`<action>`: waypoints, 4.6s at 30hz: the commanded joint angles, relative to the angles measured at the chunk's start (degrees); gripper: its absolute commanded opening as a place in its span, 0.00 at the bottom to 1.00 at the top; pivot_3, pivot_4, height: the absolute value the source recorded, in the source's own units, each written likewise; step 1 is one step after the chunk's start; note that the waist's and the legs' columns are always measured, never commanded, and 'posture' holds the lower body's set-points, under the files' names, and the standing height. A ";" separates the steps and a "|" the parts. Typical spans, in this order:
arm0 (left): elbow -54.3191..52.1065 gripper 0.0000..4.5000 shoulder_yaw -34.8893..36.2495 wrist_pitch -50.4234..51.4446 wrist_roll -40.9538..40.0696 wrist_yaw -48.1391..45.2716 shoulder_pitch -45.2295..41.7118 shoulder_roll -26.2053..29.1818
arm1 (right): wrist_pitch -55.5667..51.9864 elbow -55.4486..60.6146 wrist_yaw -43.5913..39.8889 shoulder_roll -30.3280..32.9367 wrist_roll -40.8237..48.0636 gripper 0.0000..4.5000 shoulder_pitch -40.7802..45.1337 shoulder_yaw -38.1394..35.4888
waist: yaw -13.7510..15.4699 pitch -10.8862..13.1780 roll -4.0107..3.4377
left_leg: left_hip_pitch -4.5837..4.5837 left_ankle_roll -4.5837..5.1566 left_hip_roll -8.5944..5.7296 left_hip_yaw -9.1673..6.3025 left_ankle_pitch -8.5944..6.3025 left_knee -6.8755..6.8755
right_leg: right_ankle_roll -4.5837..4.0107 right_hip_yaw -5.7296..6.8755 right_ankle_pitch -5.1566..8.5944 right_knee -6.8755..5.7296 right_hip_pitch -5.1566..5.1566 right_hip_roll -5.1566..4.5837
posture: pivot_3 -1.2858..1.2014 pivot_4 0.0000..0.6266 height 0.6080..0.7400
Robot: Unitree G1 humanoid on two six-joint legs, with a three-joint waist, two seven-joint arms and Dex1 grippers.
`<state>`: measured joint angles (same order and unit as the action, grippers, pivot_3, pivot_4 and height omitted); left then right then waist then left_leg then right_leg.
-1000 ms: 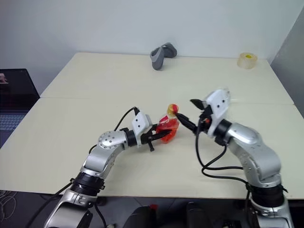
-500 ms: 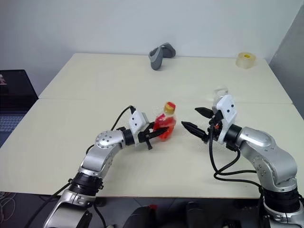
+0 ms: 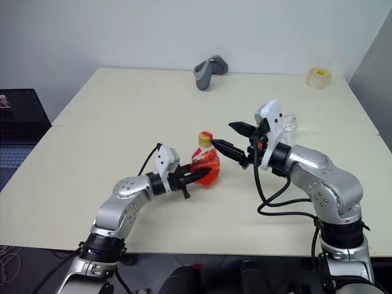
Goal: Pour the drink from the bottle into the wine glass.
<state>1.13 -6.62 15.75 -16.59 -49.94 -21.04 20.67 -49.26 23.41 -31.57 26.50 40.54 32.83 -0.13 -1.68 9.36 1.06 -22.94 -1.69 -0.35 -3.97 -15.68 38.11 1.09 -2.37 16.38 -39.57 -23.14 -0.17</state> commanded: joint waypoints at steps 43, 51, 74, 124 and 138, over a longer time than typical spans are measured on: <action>1.21 0.15 -1.96 -6.00 3.49 -1.84 -2.02 0.03 | 4.96 -4.80 -7.63 -2.57 -7.37 0.25 4.37 5.45 | 0.01 0.00 0.00 | 0.00 0.00 0.01 -0.02 0.00 0.00 | 0.00 0.00 0.00 0.00 -0.01 -0.01 | 0.52 0.24 1.00; 0.99 0.15 -1.82 -6.46 3.51 -1.38 -1.69 -0.26 | -0.04 -5.14 -4.51 -6.92 0.29 0.25 3.69 -2.36 | 0.01 0.00 0.00 | -0.02 0.00 0.01 -0.02 0.00 0.00 | -0.01 0.00 0.00 0.01 -0.01 -0.02 | 0.52 0.24 1.00; 4.46 0.14 0.15 -10.61 5.22 4.69 -3.12 -2.00 | 9.96 -0.33 -2.22 0.54 -9.40 0.25 -0.88 -0.50 | 0.01 0.00 0.00 | -0.02 0.00 0.00 -0.01 0.00 -0.01 | 0.00 0.01 0.00 0.02 -0.02 -0.02 | 0.52 0.24 1.00; 5.74 0.14 -1.44 -11.49 4.47 0.46 -5.40 -3.72 | 22.11 -9.35 -6.55 10.15 -21.49 0.93 -38.06 -10.06 | 0.11 -0.02 -0.03 | 0.28 0.00 -0.01 -0.02 0.00 -0.03 | 0.02 0.01 0.01 0.15 0.43 0.06 | 0.52 0.24 1.00; 16.92 0.14 11.37 -18.94 8.16 21.68 -8.40 -2.78 | 12.49 3.41 -10.33 11.48 -15.92 1.00 -15.64 2.16 | -0.33 0.00 -0.03 | 0.85 0.02 0.10 -0.26 -0.02 -0.25 | 0.02 0.14 0.02 0.48 0.96 0.23 | 0.52 0.24 1.00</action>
<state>17.47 2.09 -0.60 -8.84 -31.21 -28.30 17.02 -36.89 26.33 -42.19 39.13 25.71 16.50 -1.23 -2.00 9.36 1.03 -22.11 -1.68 -0.22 -4.29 -15.69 37.83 1.10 -2.14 16.41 -39.05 -22.17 0.08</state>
